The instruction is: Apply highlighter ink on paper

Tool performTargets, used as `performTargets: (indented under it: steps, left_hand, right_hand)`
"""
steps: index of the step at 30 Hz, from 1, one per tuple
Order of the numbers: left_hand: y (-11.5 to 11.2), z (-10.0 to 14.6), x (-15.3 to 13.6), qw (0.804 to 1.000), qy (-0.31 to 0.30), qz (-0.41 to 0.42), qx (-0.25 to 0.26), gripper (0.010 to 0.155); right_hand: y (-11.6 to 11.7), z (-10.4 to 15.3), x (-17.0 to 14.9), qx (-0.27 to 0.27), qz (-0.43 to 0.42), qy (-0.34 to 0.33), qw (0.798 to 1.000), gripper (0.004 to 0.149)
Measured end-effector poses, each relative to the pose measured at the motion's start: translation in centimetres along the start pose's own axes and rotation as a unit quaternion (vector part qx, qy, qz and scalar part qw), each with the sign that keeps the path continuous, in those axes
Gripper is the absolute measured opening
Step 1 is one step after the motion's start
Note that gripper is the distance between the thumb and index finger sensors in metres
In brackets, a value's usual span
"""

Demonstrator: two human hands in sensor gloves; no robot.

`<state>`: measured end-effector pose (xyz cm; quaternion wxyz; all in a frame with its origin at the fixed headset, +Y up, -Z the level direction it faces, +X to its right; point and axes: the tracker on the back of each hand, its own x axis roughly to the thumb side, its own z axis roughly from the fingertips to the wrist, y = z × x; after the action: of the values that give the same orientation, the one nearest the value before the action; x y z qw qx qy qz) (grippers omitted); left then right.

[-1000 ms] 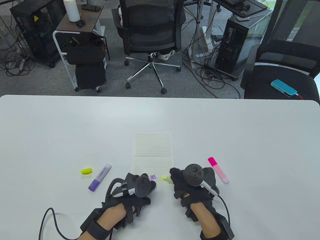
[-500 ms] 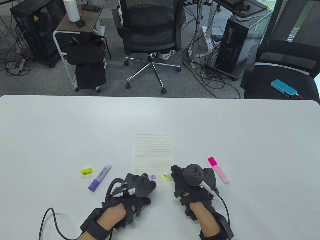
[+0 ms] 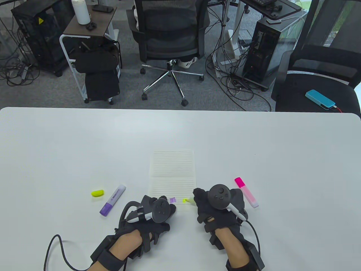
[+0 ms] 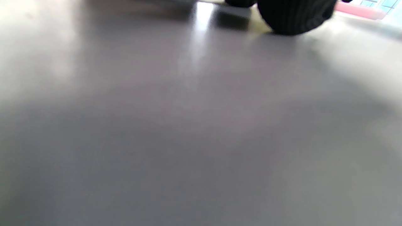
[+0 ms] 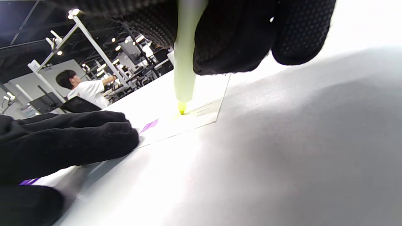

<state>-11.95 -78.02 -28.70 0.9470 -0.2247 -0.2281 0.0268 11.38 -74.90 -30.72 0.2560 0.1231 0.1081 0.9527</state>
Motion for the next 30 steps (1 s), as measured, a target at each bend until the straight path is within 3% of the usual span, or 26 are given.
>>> performTargets:
  steps: [5,11,17,23,30]
  left_hand:
    - [0.00,0.00,0.00,1.000,0.000,0.000,0.000,0.072]
    - [0.00,0.00,0.00,1.000,0.000,0.000,0.000,0.072]
    - [0.00,0.00,0.00,1.000,0.000,0.000,0.000,0.072]
    - [0.00,0.00,0.00,1.000,0.000,0.000,0.000,0.072]
    - [0.00,0.00,0.00,1.000,0.000,0.000,0.000,0.072]
  right_hand:
    - [0.17,-0.13,-0.10,-0.032,0.018,0.005,0.999,0.041]
    - [-0.03,0.02,-0.02,0.000,-0.002,0.002,1.000,0.040]
    - [0.10,-0.07,-0.03,-0.029,0.021,0.008,0.999,0.041]
    - [-0.23,0.12,-0.01,0.002,0.005,0.007,1.000,0.040]
    - [-0.09,-0.06,-0.12,-0.018,0.010,0.014,1.000,0.041]
